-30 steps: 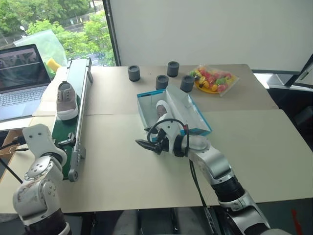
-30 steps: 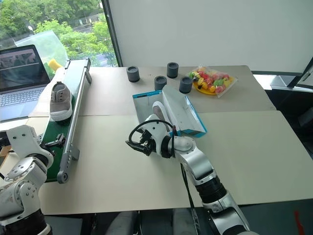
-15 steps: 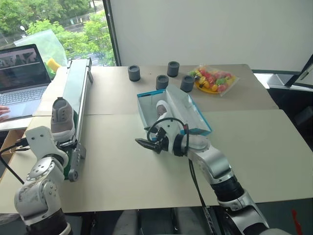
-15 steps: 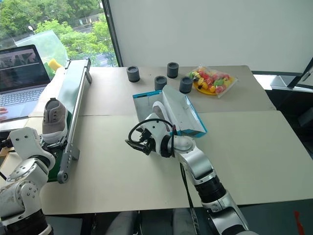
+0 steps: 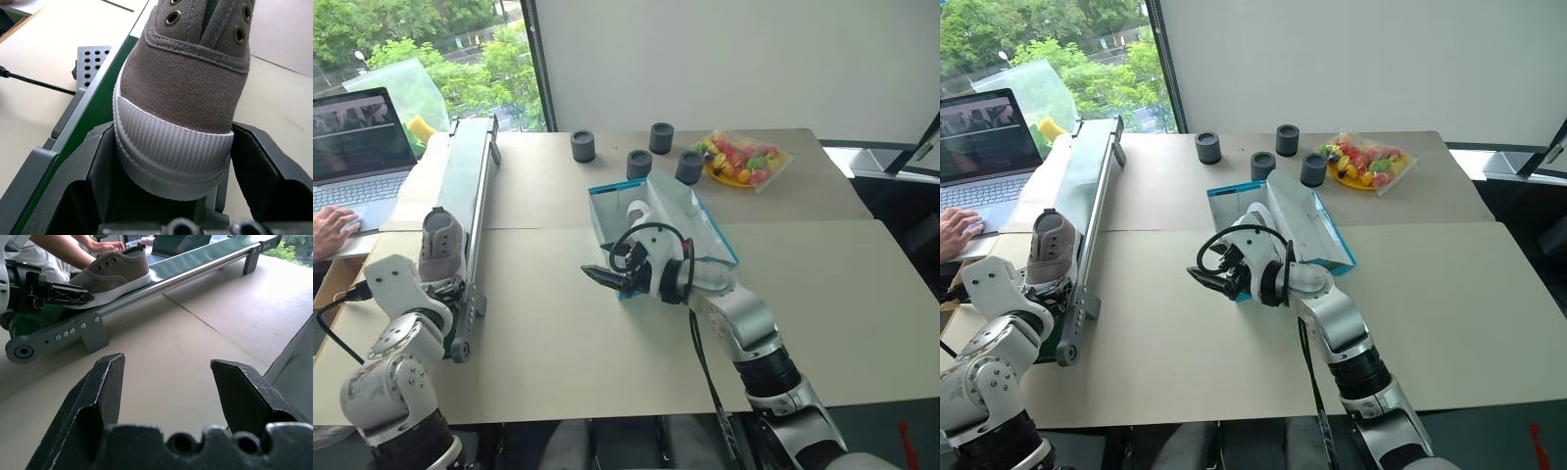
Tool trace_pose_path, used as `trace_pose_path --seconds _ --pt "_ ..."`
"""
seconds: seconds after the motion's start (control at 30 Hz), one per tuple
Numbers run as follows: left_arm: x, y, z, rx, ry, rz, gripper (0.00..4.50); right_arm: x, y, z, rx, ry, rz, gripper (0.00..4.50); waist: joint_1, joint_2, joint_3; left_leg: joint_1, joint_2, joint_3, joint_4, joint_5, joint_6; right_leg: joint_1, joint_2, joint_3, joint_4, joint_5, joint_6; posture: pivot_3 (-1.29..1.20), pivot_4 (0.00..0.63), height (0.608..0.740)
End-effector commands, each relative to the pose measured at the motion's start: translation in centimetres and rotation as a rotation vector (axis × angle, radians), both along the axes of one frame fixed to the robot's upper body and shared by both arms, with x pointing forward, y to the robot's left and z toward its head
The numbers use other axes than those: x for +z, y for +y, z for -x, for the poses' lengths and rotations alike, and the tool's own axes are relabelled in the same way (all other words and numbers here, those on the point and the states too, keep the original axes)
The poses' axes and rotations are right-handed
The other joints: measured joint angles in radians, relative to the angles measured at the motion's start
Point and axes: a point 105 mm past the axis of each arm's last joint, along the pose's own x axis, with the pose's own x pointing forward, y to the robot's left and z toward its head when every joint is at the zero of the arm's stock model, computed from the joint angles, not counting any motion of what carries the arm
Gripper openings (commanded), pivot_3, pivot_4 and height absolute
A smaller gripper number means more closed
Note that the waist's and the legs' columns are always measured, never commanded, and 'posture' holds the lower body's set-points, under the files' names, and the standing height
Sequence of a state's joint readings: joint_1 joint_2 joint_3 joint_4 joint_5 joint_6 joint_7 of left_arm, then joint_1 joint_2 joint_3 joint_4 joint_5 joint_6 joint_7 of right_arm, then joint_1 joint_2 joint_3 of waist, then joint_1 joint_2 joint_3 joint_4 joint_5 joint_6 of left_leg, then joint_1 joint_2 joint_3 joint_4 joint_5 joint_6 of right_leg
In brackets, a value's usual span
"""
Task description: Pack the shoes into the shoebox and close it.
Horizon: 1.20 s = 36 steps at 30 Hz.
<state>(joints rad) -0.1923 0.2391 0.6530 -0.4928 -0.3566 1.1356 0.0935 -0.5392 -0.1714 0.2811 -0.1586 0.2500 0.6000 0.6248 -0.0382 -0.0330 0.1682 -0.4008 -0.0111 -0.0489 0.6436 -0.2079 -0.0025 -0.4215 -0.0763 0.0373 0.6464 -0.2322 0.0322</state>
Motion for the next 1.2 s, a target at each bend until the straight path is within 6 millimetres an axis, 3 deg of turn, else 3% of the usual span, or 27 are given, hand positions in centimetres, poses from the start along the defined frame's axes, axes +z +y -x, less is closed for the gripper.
trace_pose_path --seconds 0.03,0.13,0.23,0.27,0.33,0.43,0.57,0.7,0.87,1.0,1.07,1.2 --pt "0.8 0.1 -0.2 0.002 -0.024 -0.018 3.16 2.1 0.0 0.1 0.004 -0.059 -0.04 3.44 0.001 0.0 0.0 0.0 0.0 0.0 0.0 0.0 0.0 0.0 0.0 0.0 0.0 0.0 0.0 0.0 0.15 0.74" --pt "1.2 -0.1 -0.4 0.0 -0.043 -0.03 3.16 2.1 0.0 0.0 0.0 -0.058 -0.041 3.44 0.001 0.0 0.0 0.0 0.0 0.0 0.0 0.0 0.0 0.0 0.0 0.0 0.0 0.0 0.0 0.0 0.15 0.74" --pt "6.4 -0.5 -1.0 0.017 -0.243 -0.257 3.16 2.1 0.0 -0.2 -0.007 -0.057 -0.039 3.44 0.003 -0.001 0.0 0.0 0.0 0.0 0.0 0.0 0.0 0.0 0.0 0.0 0.0 0.0 0.0 0.0 0.15 0.74" --pt "8.6 -1.3 -1.1 0.006 -0.341 -0.313 3.16 2.1 0.0 -0.3 -0.013 -0.055 -0.04 3.44 0.003 -0.002 0.001 -0.001 0.0 0.0 0.0 0.0 0.0 0.0 0.0 0.0 0.0 0.0 0.0 0.0 0.15 0.74" --pt "11.0 -3.2 -1.3 -0.035 -0.437 -0.395 3.16 2.1 -0.1 -0.6 -0.027 -0.041 -0.048 3.44 0.004 -0.002 0.0 -0.002 0.0 0.0 0.0 0.0 0.0 -0.001 0.0 0.0 -0.001 0.0 0.0 0.0 0.15 0.74" --pt "12.3 -6.3 -1.8 -0.122 -0.517 -0.457 3.16 1.8 -0.8 -2.7 -0.152 0.094 -0.111 3.44 0.008 -0.003 0.0 -0.003 0.0 0.0 0.0 0.0 -0.001 -0.002 -0.001 0.0 -0.001 0.0 0.0 0.0 0.15 0.74" --pt "12.4 -11.6 -2.6 -0.323 -0.571 -0.355 3.16 3.4 -2.1 -5.6 -0.211 0.629 -0.612 3.44 0.009 -0.002 0.0 -0.003 0.002 0.0 0.0 0.0 -0.001 -0.002 0.0 0.001 0.0 0.001 -0.001 0.0 0.15 0.74" --pt "11.9 -14.2 -2.7 -0.407 -0.58 -0.276 3.16 5.2 -2.6 -6.2 -0.111 0.865 -0.853 3.44 0.021 -0.002 0.0 -0.005 0.004 0.0 0.0 0.0 0.0 -0.002 0.0 -0.001 -0.003 0.002 -0.001 0.0 0.15 0.74" --pt "10.9 -15.5 -2.9 -0.457 -0.551 -0.22 3.16 6.1 -2.4 -5.8 -0.065 0.926 -0.883 3.44 0.004 -0.002 0.001 -0.007 0.006 0.005 -0.001 -0.001 0.001 -0.004 0.002 0.001 -0.001 0.002 -0.001 0.0 0.15 0.74" --pt "8.7 -19.9 -3.0 -0.686 -0.45 0.062 3.16 7.0 -1.7 -5.2 -0.022 0.919 -0.888 3.44 -0.003 -0.002 0.001 -0.007 0.006 0.011 -0.001 -0.001 0.001 -0.003 0.002 0.0 -0.003 0.002 -0.001 0.0 0.15 0.74" --pt "8.6 -21.1 -3.1 -0.744 -0.427 0.198 3.16 7.4 -1.6 -4.9 -0.006 0.913 -0.893 3.44 -0.001 -0.002 0.001 -0.007 0.006 0.012 0.0 -0.001 0.001 -0.002 0.002 0.0 -0.005 0.002 -0.001 0.0 0.15 0.74" --pt "8.8 -21.8 -3.5 -0.834 -0.381 0.111 3.16 7.4 -1.4 -4.6 -0.007 0.896 -0.859 3.44 -0.009 -0.002 0.001 -0.007 0.005 0.012 0.002 -0.001 0.001 -0.002 0.004 -0.001 -0.005 0.001 0.0 0.0 0.15 0.74"
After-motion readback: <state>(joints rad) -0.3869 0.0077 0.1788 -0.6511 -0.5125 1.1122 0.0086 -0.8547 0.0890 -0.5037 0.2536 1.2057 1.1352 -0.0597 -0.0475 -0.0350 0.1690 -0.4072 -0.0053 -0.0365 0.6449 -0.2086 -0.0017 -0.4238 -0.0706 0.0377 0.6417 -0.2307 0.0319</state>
